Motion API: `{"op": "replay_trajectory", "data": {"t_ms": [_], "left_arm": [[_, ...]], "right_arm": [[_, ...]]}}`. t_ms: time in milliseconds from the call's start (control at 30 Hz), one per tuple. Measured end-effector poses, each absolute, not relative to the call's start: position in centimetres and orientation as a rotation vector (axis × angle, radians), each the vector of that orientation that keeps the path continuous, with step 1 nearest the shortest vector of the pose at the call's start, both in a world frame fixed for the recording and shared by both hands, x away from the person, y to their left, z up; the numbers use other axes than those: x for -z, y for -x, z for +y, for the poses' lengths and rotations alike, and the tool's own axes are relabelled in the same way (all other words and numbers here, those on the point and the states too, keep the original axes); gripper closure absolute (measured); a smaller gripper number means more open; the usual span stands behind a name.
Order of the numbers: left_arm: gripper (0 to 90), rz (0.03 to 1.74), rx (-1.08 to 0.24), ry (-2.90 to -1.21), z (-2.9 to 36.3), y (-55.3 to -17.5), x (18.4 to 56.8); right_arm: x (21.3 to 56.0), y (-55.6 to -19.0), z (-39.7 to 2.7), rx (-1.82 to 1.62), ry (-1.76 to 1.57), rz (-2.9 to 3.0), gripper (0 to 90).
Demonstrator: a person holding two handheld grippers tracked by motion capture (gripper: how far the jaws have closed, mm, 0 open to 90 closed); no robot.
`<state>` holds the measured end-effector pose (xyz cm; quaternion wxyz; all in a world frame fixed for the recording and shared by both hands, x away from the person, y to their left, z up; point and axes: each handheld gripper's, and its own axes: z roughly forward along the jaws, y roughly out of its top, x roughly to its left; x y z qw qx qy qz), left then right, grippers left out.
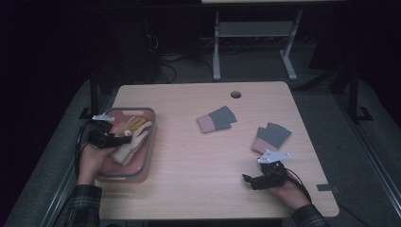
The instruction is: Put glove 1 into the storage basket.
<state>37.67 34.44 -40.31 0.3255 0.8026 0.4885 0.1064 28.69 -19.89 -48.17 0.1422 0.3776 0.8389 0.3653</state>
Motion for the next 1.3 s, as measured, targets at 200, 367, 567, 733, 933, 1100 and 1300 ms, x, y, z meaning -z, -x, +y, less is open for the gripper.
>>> {"op": "replay_trajectory", "data": {"t_ms": [200, 367, 567, 733, 933, 1100, 1300], "left_arm": [[60.4, 1.306, -0.229, -2.14, 34.5, -38.0, 41.3], [40.3, 1.32, -0.219, -2.18, 34.3, -38.3, 41.9], [17.2, 1.339, -0.328, -2.153, 34.4, -38.0, 41.2], [16.0, 1.297, -0.371, -2.111, 34.7, -37.3, 39.6], [16.0, 1.19, -0.336, -2.06, 33.7, -36.8, 38.1], [16.0, 1.108, -0.293, -2.07, 31.7, -36.5, 37.5], [16.1, 1.022, -0.25, -2.059, 28.7, -35.8, 36.6]], "right_arm": [[48.2, -28.7, -19.9, -1.054, -1.09, 2.422, 11.4], [48.2, -28.7, -19.9, -1.054, -1.09, 2.423, 11.4], [48.2, -28.7, -19.9, -1.054, -1.09, 2.423, 11.4], [48.2, -28.7, -19.8, -1.053, -1.091, 2.424, 11.4], [48.2, -28.7, -19.8, -1.054, -1.091, 2.424, 11.4], [48.2, -28.7, -19.8, -1.053, -1.091, 2.425, 10.8], [48.1, -28.8, -19.6, -1.036, -1.096, 2.432, 9.5]]}}
